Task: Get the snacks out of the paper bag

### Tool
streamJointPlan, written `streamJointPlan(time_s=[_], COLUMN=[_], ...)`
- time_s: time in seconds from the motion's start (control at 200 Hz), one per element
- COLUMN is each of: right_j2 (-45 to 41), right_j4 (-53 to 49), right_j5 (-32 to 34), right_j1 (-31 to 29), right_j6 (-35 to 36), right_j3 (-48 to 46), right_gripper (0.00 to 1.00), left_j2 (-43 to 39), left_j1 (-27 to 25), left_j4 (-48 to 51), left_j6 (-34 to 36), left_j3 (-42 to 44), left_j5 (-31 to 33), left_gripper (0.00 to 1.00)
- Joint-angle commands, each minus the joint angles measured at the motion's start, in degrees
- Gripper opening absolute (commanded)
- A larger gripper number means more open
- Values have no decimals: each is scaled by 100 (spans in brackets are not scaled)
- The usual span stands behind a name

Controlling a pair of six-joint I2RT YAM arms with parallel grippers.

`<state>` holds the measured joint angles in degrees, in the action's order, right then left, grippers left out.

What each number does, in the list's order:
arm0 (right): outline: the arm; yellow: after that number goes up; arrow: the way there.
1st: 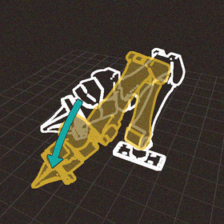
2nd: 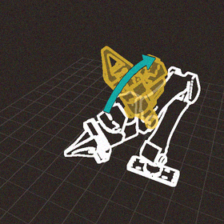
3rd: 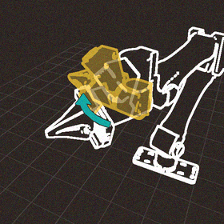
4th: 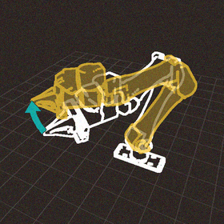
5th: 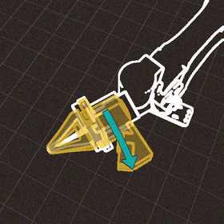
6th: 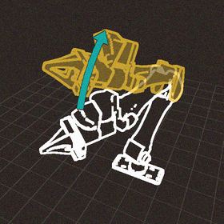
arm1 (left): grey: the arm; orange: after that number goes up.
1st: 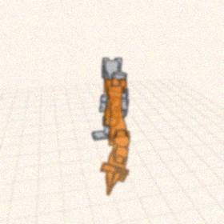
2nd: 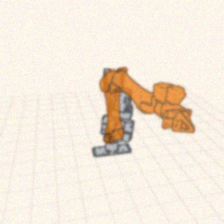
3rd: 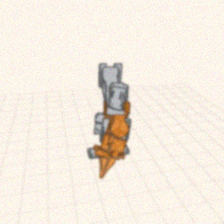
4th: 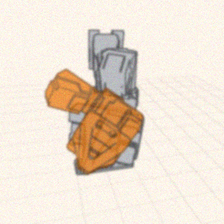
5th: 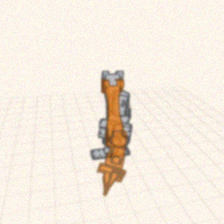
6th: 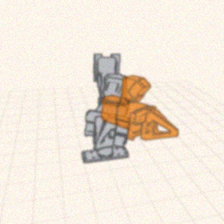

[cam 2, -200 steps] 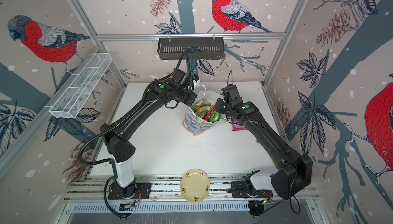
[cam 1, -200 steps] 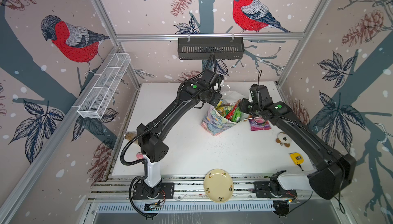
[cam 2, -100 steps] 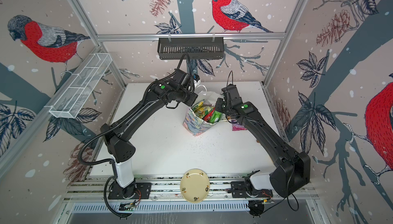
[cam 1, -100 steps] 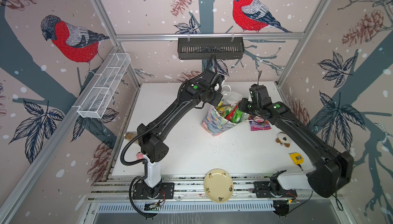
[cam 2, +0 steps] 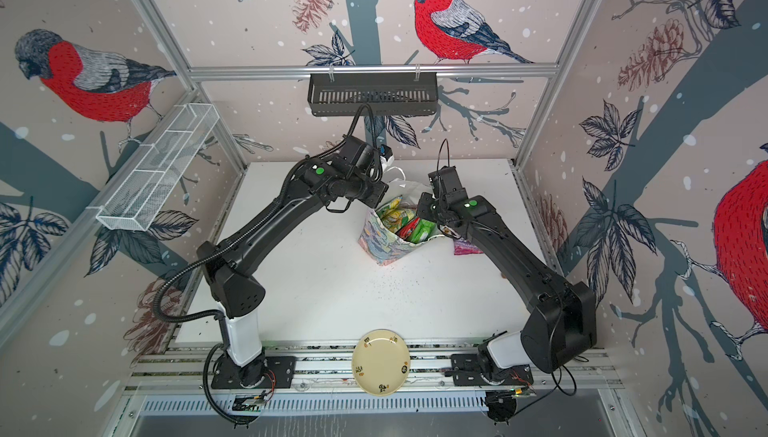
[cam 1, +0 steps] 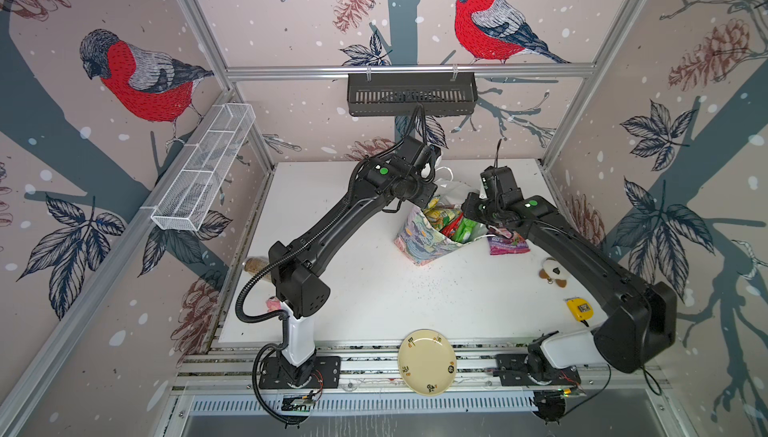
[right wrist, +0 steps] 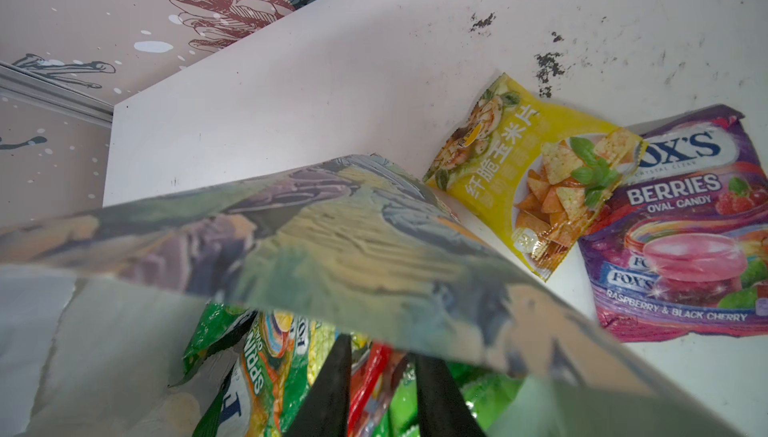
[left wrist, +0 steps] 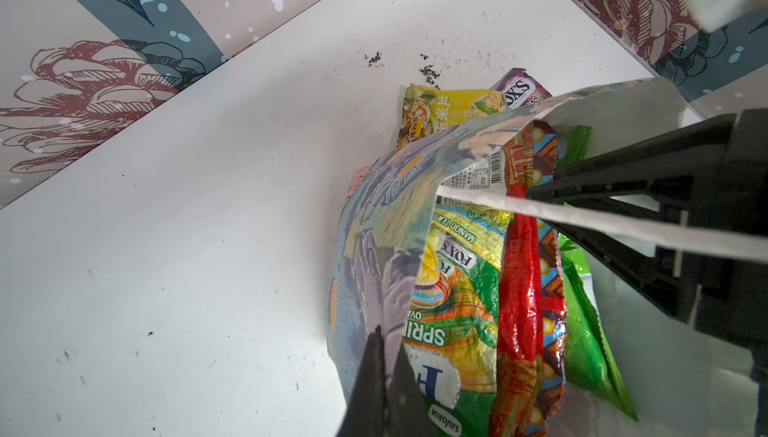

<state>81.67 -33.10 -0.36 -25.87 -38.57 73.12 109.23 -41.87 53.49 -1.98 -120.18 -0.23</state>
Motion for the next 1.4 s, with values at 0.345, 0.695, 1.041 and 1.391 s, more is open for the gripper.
streamJointPlan(time_s=[0.345,0.695,1.041,1.391], right_j2=[134,221,56,-299], right_j4=[-5,205,609,757], right_j5=[-34,-155,-843,-1256], right_j1=[12,67,113,297], right_j6=[110,190,561,723], right_j3=[-37,4,315,536], right_gripper=[25,6,0,0], left_j2=[28,25,74,96], left_j1=[-28,-28,-14,106], left_j4=[-663,-678,-689,-699], left_j6=[136,162,58,-56], left_j3=[-181,-190,-181,-154], left_j5=[-19,75,400,805], left_gripper=[0,0,0,0])
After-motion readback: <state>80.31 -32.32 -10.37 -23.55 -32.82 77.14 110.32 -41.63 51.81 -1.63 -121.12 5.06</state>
